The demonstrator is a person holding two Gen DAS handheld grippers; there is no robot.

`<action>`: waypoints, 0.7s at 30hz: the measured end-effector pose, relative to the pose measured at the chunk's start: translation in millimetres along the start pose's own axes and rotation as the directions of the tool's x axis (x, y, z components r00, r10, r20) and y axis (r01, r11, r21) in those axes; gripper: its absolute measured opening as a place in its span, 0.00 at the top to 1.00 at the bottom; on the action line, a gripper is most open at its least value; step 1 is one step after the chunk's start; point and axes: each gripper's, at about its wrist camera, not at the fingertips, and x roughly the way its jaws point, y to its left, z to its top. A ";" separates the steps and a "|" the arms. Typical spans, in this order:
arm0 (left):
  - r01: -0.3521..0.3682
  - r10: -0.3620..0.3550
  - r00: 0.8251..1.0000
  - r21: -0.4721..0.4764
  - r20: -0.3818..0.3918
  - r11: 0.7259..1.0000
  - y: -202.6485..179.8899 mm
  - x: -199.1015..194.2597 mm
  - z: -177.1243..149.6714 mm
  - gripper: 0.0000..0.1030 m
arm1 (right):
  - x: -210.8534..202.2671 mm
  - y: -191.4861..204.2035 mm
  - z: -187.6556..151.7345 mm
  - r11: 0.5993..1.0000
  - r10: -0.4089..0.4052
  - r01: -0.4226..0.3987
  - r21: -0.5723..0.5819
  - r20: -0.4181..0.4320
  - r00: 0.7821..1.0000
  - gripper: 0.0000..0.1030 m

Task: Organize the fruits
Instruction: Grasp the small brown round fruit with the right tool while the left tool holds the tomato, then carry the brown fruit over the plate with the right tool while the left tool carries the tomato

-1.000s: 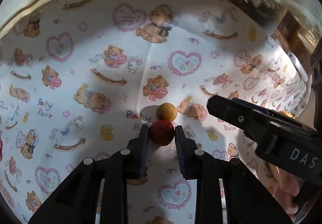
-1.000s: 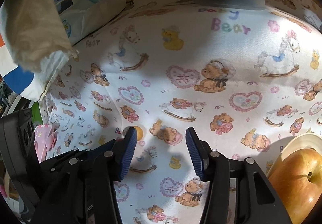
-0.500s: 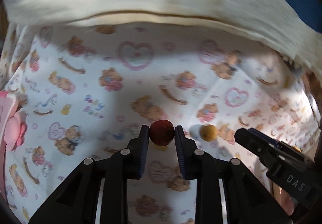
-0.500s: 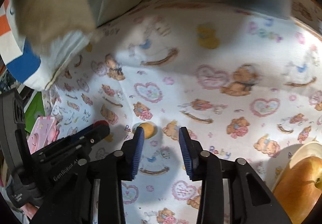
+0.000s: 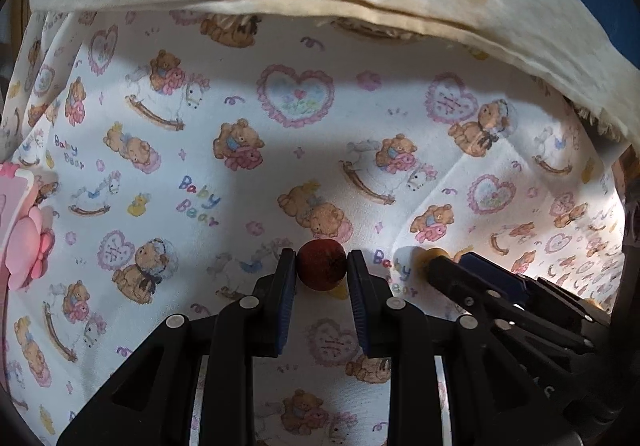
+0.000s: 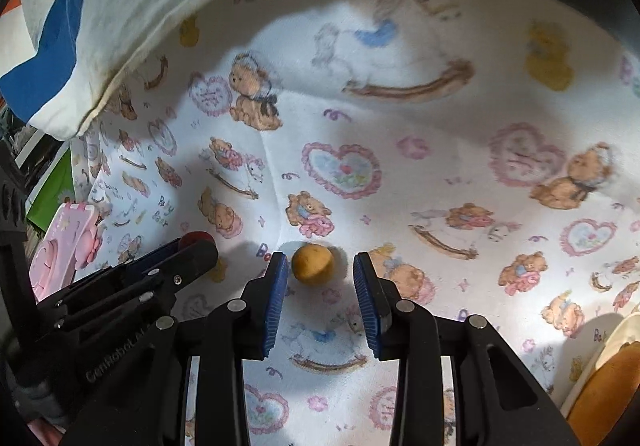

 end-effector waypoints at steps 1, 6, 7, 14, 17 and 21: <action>-0.001 0.001 1.000 0.000 0.000 1.000 -3.5 0.6 -0.9 0.76 | 2.3 0.5 -0.4 1.000 -0.001 0.001 -0.001 -0.004 1.000 0.65; -0.003 0.003 1.000 -0.001 0.002 1.000 -3.8 2.0 -0.8 0.76 | 9.5 2.3 -3.3 1.000 -0.007 0.007 -0.006 -0.011 1.000 0.72; -0.006 0.006 1.000 0.003 0.003 1.000 -4.8 1.6 -1.0 0.76 | 9.6 2.2 -3.4 1.000 -0.008 0.008 -0.007 -0.011 1.000 0.75; 0.002 -0.003 1.000 0.023 0.022 1.000 -11.0 -2.9 -1.8 0.76 | -4.5 -4.6 -6.0 1.000 -0.009 0.009 -0.007 0.006 1.000 0.75; 0.013 -0.017 0.998 0.065 0.054 0.998 -22.1 -13.2 -0.9 0.76 | -16.9 -8.6 -9.7 1.000 -0.004 0.004 -0.008 0.015 1.000 0.75; 0.016 -0.033 0.992 0.134 0.123 0.991 -38.5 -29.4 -4.3 0.76 | -38.8 -7.9 -17.7 0.999 -0.015 0.017 -0.040 0.044 0.999 0.75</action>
